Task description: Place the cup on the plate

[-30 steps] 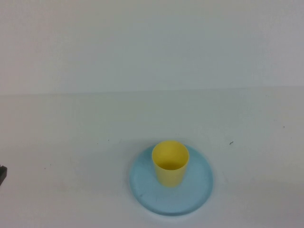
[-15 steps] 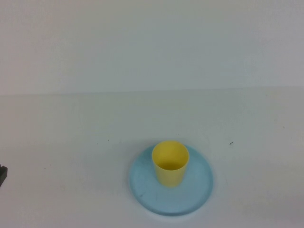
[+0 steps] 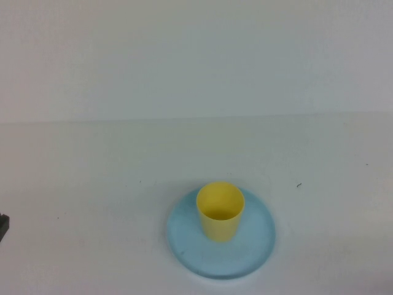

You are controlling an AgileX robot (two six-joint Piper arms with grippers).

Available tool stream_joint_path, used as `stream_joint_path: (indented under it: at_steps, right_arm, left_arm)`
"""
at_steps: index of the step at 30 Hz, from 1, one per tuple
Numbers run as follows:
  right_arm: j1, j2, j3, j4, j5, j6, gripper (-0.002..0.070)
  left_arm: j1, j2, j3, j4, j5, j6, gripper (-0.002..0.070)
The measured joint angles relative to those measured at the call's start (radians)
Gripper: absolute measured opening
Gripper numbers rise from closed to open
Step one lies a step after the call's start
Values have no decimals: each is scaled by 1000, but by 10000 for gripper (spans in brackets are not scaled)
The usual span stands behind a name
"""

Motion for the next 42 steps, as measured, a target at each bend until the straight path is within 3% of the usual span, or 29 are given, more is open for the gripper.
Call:
stream_joint_path:
  at_steps: [7,35,42]
  right_arm:
    - [-16,0,123,0,-55,0,1]
    - [-16,0,130,0,-92,0,1]
    - [-16,0,132,0,-92,0,1]
  left_arm:
    - [0,0,0,0,-12,0,1]
    - [0,0,0,2,-23,-19,1]
    - [4,0,5,82,-25,-5,1]
